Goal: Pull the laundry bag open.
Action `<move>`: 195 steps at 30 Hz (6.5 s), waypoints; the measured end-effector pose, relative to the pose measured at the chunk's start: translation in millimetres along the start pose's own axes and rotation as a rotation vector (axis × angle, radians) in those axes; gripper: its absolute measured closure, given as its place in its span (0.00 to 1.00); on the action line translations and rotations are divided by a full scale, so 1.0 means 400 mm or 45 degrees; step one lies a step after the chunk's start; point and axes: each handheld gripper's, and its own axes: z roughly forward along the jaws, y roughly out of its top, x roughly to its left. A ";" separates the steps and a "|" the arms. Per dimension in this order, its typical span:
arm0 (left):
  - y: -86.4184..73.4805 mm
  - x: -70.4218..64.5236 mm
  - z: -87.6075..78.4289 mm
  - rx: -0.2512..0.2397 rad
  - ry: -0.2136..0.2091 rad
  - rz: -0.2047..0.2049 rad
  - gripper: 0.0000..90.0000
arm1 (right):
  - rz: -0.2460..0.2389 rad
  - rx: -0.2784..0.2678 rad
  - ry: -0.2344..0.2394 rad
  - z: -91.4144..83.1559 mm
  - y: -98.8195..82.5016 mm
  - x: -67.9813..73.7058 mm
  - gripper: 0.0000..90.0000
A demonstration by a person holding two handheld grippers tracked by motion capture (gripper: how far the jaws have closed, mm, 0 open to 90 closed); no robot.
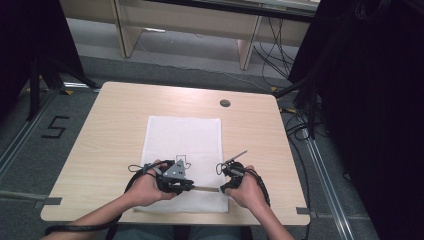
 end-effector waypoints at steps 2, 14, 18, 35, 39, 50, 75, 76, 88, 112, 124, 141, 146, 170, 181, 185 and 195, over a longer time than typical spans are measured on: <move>-0.002 0.002 -0.003 0.006 -0.002 0.000 0.91 | -0.003 0.013 -0.004 -0.002 0.001 0.000 1.00; -0.008 0.004 -0.017 0.007 0.009 0.007 0.91 | -0.021 0.007 -0.005 -0.002 0.001 0.002 1.00; -0.016 0.002 -0.018 0.003 0.001 -0.008 0.91 | -0.004 0.012 -0.002 0.000 0.002 0.005 1.00; -0.023 0.009 -0.036 0.018 0.004 0.009 0.91 | 0.000 0.020 -0.008 -0.002 0.002 0.005 1.00; -0.026 0.009 -0.038 0.023 0.006 0.012 0.91 | -0.007 0.015 -0.010 -0.001 0.002 0.003 1.00; -0.026 0.006 -0.043 0.002 0.001 0.007 0.91 | -0.017 0.011 -0.004 -0.001 0.001 0.000 1.00; -0.049 0.016 -0.078 -0.003 0.004 -0.019 0.91 | -0.005 0.013 -0.003 -0.001 0.001 0.001 1.00; -0.049 0.015 -0.077 -0.007 0.003 -0.017 0.91 | -0.005 0.014 -0.004 -0.001 0.001 0.001 1.00; -0.051 0.017 -0.087 0.000 0.007 -0.013 0.91 | 0.006 0.001 -0.003 0.000 0.000 0.001 1.00; -0.082 0.029 -0.120 -0.009 0.021 -0.050 0.91 | 0.008 -0.005 -0.003 0.001 0.000 -0.001 1.00; -0.080 0.024 -0.121 -0.010 0.023 -0.042 0.91 | 0.009 -0.004 -0.001 0.001 -0.001 -0.001 1.00; -0.091 0.032 -0.133 -0.003 0.034 -0.054 0.91 | 0.001 0.004 0.005 -0.001 0.000 -0.003 1.00; -0.092 0.032 -0.135 0.007 0.042 -0.046 0.91 | 0.015 0.009 0.009 -0.001 0.000 -0.001 1.00; -0.102 0.034 -0.147 -0.001 0.028 -0.069 0.91 | 0.019 0.007 0.009 -0.001 0.000 0.000 1.00; -0.109 0.033 -0.152 0.009 0.031 -0.061 0.91 | 0.001 -0.007 0.000 0.002 -0.001 -0.002 1.00; -0.120 0.038 -0.164 -0.008 0.031 -0.088 0.91 | 0.009 -0.004 0.000 0.001 -0.001 -0.002 1.00; -0.122 0.036 -0.169 -0.011 0.035 -0.092 0.91 | 0.012 -0.002 0.015 -0.001 0.000 -0.002 1.00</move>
